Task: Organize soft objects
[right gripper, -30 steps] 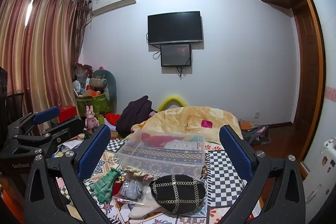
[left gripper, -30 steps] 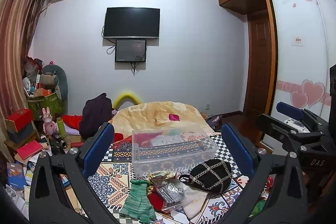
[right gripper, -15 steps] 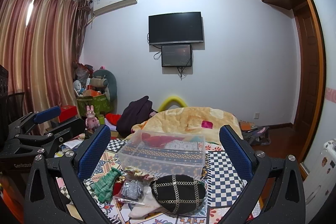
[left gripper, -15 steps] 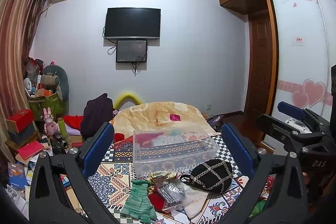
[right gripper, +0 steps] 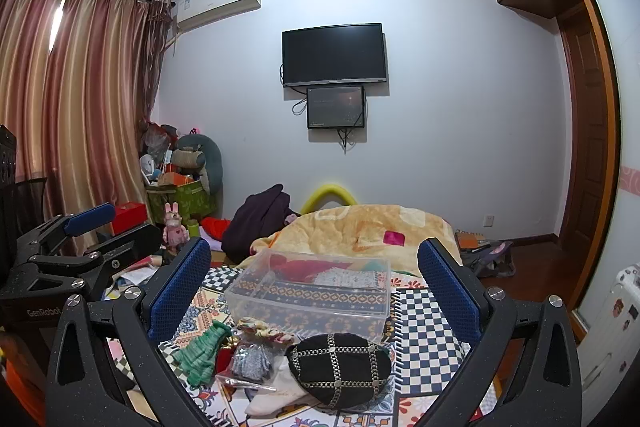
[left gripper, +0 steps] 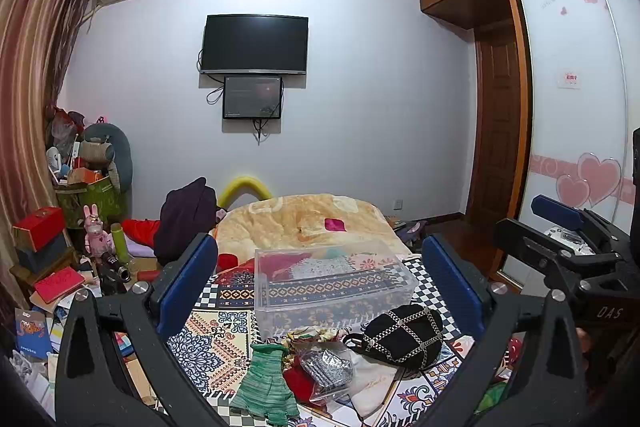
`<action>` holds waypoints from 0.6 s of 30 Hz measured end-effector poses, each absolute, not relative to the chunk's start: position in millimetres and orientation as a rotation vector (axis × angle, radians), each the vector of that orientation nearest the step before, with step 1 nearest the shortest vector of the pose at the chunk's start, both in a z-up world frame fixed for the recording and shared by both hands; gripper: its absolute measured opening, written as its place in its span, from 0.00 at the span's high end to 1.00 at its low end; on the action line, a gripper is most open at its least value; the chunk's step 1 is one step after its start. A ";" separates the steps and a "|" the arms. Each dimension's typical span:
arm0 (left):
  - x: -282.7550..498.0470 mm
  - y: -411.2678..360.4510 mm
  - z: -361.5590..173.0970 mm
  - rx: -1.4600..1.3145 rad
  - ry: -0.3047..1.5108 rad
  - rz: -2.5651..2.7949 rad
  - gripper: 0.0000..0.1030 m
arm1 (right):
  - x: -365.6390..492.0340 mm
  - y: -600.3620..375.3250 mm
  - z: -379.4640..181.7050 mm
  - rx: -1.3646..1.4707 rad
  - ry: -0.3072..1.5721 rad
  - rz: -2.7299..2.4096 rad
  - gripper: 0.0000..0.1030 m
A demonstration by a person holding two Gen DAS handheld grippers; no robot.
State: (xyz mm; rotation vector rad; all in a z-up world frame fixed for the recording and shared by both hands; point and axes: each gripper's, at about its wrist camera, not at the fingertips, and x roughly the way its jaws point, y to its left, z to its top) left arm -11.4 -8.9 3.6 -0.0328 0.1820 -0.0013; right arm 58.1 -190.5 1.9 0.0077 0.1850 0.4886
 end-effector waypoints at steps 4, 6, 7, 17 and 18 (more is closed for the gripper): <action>-10.0 -8.3 4.6 -0.031 0.183 -0.003 0.00 | 58.0 -190.4 1.5 0.007 0.185 0.489 0.00; -10.0 -8.3 4.4 -0.032 0.183 -0.004 0.00 | 57.9 -190.5 1.0 0.008 0.185 0.489 0.00; -10.0 -8.5 4.2 -0.031 0.183 -0.004 0.00 | 57.8 -190.4 1.1 0.008 0.184 0.489 0.00; -10.3 -8.6 5.8 -0.027 0.179 -0.006 0.00 | 57.7 -190.3 0.0 0.008 0.183 0.489 0.00; -10.3 -8.6 5.7 -0.027 0.179 -0.006 0.00 | 57.7 -190.2 0.0 0.009 0.183 0.489 0.00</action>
